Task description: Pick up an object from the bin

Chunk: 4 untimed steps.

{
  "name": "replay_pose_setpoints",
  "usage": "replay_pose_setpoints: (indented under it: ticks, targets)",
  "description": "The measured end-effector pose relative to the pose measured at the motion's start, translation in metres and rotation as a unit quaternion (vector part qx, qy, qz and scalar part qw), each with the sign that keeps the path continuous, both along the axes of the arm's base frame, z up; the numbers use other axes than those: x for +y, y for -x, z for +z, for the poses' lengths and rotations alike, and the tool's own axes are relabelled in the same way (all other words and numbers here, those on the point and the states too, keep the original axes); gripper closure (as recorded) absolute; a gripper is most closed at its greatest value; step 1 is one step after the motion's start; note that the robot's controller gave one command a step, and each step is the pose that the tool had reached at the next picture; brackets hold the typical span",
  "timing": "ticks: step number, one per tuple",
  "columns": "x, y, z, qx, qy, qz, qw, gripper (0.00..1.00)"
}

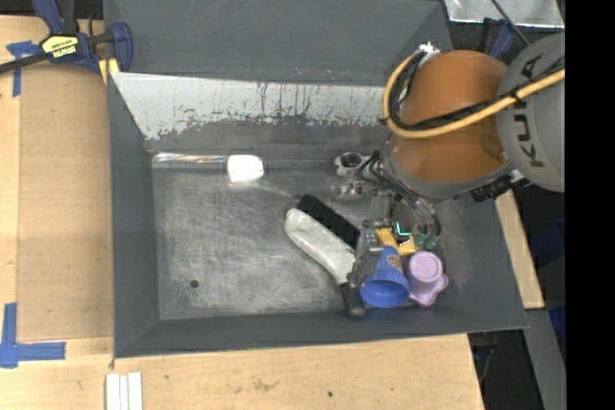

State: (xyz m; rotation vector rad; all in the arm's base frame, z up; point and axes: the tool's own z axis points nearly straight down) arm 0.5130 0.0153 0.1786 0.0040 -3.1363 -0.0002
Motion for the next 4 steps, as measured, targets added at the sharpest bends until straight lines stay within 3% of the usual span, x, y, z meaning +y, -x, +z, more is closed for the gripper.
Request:
replay_pose_setpoints:
  ticks: [1, 2, 3, 4]
  targets:
    - [0.0, -0.002, 0.004, -0.004, 0.0, 0.0, 1.0, 0.0]
    - [0.02, -0.014, -0.039, -0.0083, 0.0, -0.004, 1.0, 0.0]
    - [0.032, -0.014, -0.077, -0.0031, 0.0, 0.009, 1.0, 0.0]
    - [0.028, -0.048, -0.102, -0.0099, -0.002, -0.126, 0.992, 1.0]
